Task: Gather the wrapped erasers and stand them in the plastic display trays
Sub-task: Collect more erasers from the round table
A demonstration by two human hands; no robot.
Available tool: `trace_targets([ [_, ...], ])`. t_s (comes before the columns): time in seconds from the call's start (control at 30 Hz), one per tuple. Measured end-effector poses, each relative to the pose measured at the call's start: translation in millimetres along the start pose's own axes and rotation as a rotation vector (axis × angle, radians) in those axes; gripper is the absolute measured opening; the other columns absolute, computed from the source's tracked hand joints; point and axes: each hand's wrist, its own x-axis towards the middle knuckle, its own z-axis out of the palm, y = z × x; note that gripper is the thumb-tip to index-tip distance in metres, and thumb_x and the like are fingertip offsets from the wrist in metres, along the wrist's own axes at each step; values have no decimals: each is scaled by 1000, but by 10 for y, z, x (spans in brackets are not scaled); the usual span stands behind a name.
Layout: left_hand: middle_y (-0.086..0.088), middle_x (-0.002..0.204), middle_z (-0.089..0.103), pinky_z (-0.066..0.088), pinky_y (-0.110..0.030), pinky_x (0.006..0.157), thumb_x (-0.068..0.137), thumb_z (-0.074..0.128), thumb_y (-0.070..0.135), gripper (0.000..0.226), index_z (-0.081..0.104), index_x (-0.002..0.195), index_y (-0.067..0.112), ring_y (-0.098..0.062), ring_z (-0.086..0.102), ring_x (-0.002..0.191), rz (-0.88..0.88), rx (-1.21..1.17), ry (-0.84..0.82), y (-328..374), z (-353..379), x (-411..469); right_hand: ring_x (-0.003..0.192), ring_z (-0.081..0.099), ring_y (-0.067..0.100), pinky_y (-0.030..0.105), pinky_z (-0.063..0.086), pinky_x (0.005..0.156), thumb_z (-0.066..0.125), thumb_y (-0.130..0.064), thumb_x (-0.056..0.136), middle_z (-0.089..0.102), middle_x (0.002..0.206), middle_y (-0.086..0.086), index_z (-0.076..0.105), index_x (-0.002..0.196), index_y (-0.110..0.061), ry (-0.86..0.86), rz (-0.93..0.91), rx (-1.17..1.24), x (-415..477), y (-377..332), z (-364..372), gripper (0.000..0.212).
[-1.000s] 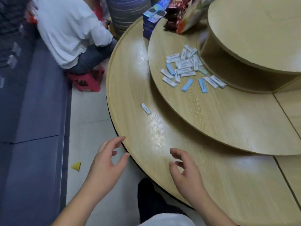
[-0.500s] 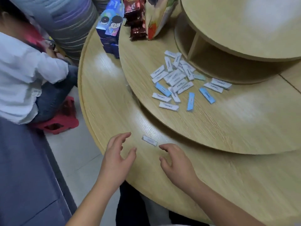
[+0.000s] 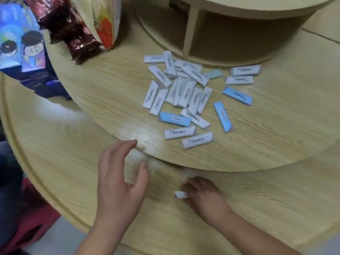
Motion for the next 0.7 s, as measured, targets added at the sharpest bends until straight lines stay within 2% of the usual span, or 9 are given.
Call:
trace_targets([
  [0.1, -8, 130, 51, 29, -19, 109, 83, 59, 33, 51, 56, 130, 13, -19, 46, 124, 112, 37, -73, 60, 94, 252, 75, 58, 15, 25, 46, 65, 60, -41, 74, 60, 81, -8, 65, 84, -27, 79, -46, 32, -44, -104, -294, 18],
  [0.2, -11, 140, 43, 23, -21, 113, 80, 62, 41, 60, 53, 134, 15, -22, 41, 131, 234, 135, -173, 57, 184, 567, 79, 59, 15, 24, 48, 66, 72, -40, 76, 63, 87, -6, 69, 92, -24, 271, -99, 132, -42, -212, -868, 22],
  [0.27, -14, 149, 36, 25, -34, 116, 78, 62, 49, 70, 48, 139, 15, -29, 35, 139, 310, 230, -254, 43, 238, 766, 82, 59, 16, 23, 48, 71, 71, -38, 83, 64, 92, -2, 71, 95, -19, 375, -114, 161, 37, -204, -1252, 23],
  [0.37, -17, 160, 21, 24, -53, 118, 75, 58, 63, 87, 36, 147, 20, -37, 15, 150, 437, 378, -388, 48, 343, 1007, 87, 59, 21, 34, 50, 72, 71, -34, 82, 62, 99, 1, 71, 98, -15, 436, -38, 94, 319, 12, -1590, 25],
  [0.43, -15, 164, 12, 19, -59, 118, 72, 55, 72, 97, 30, 152, 23, -36, 5, 152, 491, 448, -468, 58, 401, 1145, 98, 58, 27, 41, 49, 78, 74, -33, 78, 60, 109, 5, 70, 97, -14, 438, -17, 50, 534, 156, -1651, 27],
  [0.53, -9, 166, 1, 12, -64, 118, 66, 50, 85, 110, 20, 156, 30, -34, -5, 153, 504, 526, -529, 52, 441, 1327, 130, 47, 34, 50, 44, 97, 74, -38, 77, 55, 131, 13, 68, 96, -15, 358, -83, -47, 792, 275, -1614, 31],
  [0.57, -7, 167, -3, 10, -65, 118, 64, 48, 89, 114, 15, 157, 32, -34, -8, 153, 497, 540, -538, 48, 444, 1376, 138, 39, 34, 51, 41, 104, 72, -42, 77, 51, 138, 14, 68, 100, -16, 337, -98, -65, 859, 294, -1621, 36],
  [0.63, -3, 167, -9, 5, -65, 118, 61, 44, 95, 120, 5, 157, 36, -31, -15, 152, 481, 560, -553, 30, 443, 1474, 147, 23, 33, 51, 30, 115, 68, -54, 76, 40, 149, 14, 60, 123, -18, 287, -110, -107, 981, 333, -1678, 60],
  [0.7, -2, 166, -14, 1, -64, 118, 57, 45, 98, 126, 2, 158, 35, -29, -20, 151, 473, 586, -569, 15, 438, 1567, 151, 7, 31, 50, 15, 121, 58, -72, 76, 22, 160, 12, 35, 148, -23, 180, -125, -210, 1101, 376, -1805, 90],
])
